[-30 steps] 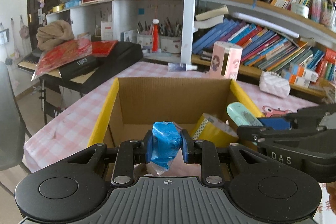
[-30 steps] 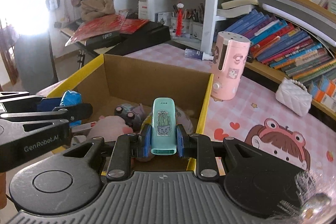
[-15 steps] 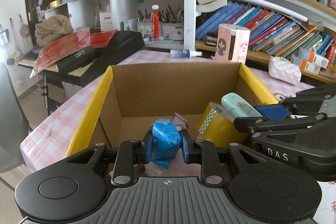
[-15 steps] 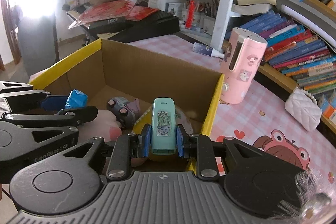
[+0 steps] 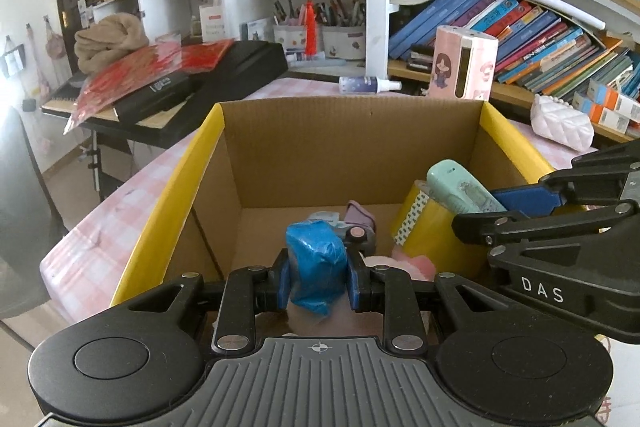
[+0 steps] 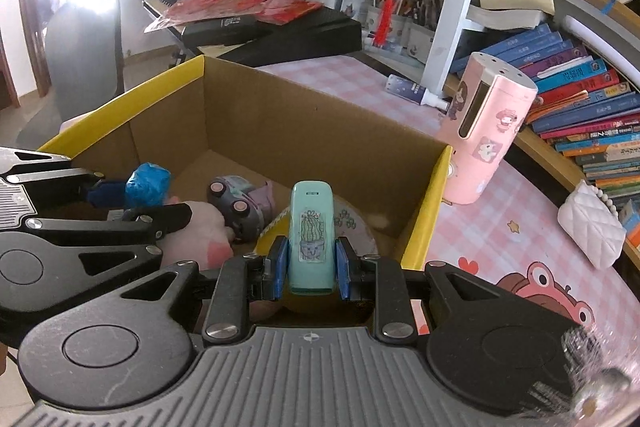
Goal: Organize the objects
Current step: 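Drop the blue packet from the left tool while the right tool lowers the stick inside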
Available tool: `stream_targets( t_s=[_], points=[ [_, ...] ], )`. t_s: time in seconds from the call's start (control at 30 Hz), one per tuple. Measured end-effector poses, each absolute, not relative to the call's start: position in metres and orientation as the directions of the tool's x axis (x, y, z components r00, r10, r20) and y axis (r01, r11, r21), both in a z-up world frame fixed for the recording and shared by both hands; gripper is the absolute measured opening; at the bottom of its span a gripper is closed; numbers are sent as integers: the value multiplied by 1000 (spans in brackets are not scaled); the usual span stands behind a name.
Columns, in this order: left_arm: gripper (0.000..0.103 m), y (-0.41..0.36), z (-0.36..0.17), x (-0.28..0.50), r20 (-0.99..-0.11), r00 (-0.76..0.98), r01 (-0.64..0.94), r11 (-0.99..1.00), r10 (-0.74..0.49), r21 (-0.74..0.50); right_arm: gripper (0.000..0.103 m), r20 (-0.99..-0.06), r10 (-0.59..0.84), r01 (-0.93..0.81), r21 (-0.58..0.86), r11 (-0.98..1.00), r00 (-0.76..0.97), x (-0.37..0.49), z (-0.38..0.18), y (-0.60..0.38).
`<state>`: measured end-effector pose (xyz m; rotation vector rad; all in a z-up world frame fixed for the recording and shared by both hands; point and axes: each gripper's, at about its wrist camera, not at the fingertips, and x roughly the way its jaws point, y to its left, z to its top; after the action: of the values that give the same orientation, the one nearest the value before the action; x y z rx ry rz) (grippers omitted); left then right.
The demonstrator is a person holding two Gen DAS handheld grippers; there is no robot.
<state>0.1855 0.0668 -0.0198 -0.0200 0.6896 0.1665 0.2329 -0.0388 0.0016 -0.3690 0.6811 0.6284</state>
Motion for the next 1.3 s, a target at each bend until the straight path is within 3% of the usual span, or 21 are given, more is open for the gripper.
stream_targets(
  t_s=[0.27, 0.43, 0.63, 1.07, 1.3],
  points=[
    [28, 70, -18, 184, -622, 770, -161, 987, 142, 25, 23, -678, 412, -654, -136, 744, 609, 236, 1, -32],
    [46, 72, -9, 175, -581, 801, -163, 986, 142, 16, 23, -677, 411, -651, -135, 747, 611, 237, 1, -31],
    [60, 75, 6, 159, -525, 837, -180, 984, 155, 3, 23, -675, 407, -650, -142, 747, 615, 236, 1, -29],
    [73, 86, 24, 132, -478, 862, -203, 979, 168, -22, 23, -666, 380, -611, -145, 778, 642, 227, 6, -26],
    [80, 90, 28, 117, -470, 866, -209, 977, 171, -30, 33, -638, 376, -577, -134, 806, 672, 211, 18, -35]
  ],
)
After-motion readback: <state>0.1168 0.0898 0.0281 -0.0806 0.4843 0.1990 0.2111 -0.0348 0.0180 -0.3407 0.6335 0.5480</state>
